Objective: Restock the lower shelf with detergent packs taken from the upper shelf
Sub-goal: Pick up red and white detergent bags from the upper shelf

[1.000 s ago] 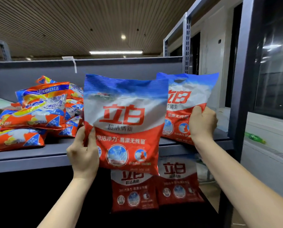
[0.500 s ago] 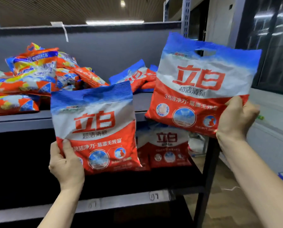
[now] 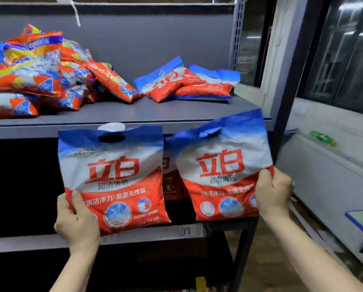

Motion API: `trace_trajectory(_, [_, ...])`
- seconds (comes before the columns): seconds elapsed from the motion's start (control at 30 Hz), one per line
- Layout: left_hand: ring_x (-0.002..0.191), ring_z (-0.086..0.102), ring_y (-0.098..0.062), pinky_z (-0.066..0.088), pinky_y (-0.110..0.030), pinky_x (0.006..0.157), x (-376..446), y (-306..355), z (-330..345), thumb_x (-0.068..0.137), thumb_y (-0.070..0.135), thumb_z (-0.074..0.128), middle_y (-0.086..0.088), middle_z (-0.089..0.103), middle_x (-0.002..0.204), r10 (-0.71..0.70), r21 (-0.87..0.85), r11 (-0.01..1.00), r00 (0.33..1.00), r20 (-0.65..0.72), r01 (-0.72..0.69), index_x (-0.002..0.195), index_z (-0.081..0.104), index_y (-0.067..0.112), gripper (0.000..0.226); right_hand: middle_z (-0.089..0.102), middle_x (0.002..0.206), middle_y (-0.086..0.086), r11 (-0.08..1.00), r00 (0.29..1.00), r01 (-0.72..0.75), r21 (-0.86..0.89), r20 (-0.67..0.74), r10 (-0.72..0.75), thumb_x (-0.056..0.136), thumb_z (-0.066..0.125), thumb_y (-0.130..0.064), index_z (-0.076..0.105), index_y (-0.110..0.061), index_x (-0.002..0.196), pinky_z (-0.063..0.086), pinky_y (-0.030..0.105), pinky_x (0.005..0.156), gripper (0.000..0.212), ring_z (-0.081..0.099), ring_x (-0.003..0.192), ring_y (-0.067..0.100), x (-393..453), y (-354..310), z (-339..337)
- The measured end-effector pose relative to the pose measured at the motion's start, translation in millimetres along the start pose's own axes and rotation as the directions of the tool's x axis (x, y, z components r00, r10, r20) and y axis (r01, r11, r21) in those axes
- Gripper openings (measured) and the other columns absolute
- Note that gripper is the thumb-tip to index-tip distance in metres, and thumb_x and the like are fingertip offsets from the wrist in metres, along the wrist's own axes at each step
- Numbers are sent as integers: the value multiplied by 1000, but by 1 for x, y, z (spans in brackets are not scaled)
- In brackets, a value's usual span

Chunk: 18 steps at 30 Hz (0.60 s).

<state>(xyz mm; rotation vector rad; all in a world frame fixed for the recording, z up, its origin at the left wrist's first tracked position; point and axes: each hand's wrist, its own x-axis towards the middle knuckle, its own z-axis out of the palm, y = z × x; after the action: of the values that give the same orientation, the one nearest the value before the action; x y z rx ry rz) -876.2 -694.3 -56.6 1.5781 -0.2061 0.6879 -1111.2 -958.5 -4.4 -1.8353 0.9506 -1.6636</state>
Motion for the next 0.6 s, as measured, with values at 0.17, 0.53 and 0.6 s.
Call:
trace_trajectory(0.17, [76,56,-24,42,-30,66,-10,-31,17,95,46,36,-9,60,86,-22,77,997,997,80,15,101,54,8,42,31,41,-3,993,992,-76,-90,94,84,75,35,-19,23,-18,49,25,23,46,29,32,41,9,-22,35,34])
trace_trajectory(0.53, [86,62,-38,49,-47,79,1,-101,92,99,31,42,-24,64,95,-143,124,984,984,103,130,116,59,9,32,58,68,13,891,891,-454,-14,4,454,96,48,-13,54,-4,71,32,28,56,28,51,60,20,-3,100,119])
trace_trajectory(0.6, [84,63,-31,50,-42,76,1,-109,112,101,40,38,-16,65,93,-110,75,992,984,143,100,110,58,11,37,59,70,15,892,893,-448,-51,4,449,98,43,-15,57,-6,70,33,27,53,33,50,56,17,0,116,131])
